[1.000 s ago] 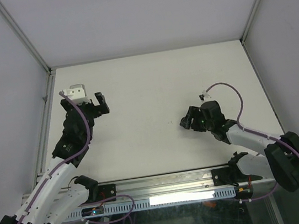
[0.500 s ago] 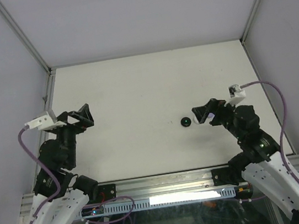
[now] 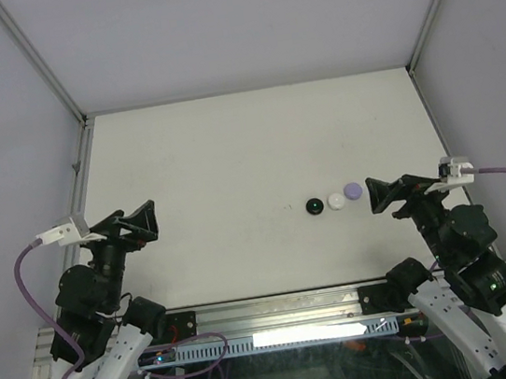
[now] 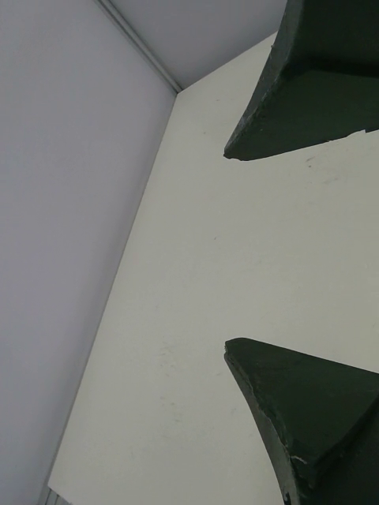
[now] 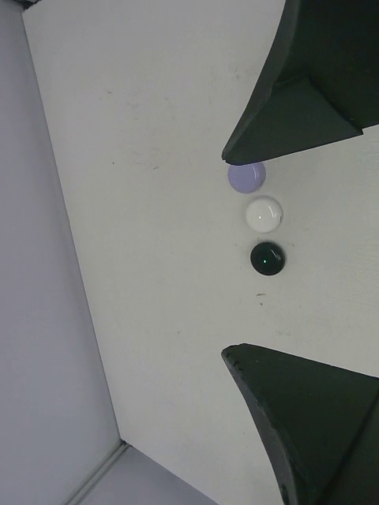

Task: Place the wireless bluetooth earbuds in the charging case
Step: Reset both arms

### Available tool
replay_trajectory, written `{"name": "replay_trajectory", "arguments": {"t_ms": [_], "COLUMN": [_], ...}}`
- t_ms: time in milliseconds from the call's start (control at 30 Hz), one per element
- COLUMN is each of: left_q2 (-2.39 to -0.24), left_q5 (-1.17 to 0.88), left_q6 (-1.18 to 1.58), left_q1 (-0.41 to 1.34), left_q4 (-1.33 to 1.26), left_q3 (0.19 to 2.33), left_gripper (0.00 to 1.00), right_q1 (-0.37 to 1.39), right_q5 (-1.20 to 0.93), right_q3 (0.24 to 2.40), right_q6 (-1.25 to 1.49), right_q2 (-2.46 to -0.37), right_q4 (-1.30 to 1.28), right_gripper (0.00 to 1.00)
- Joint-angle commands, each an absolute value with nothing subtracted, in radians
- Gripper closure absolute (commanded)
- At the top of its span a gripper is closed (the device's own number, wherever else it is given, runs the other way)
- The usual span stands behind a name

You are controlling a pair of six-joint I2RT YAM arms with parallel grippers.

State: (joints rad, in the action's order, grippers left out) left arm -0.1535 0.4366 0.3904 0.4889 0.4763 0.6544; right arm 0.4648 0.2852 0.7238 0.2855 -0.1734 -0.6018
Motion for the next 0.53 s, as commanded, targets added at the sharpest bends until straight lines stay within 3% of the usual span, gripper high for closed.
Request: {"name": "replay_trajectory", "arguments": {"t_ms": [0,500], "left_q2": [-0.108,-0.137], "left_q5": [0.356,0.321], "left_q6": [0.442,0.451], "left_q1": [0.479,0.476], "left_q4": [0.526,0.509], "left_q3": [0.606,0.549], "left_gripper": [0.01,0.01], "right_q1": [0.461,0.460], "right_q5": [0.368,0.351], "right_q3": [0.744,0.739], "right_q6": [0.229,0.238], "right_q2": [-0.147,-0.151], "right_q4": [-0.635,-0.647], "right_gripper": [0.01,0.01]}}
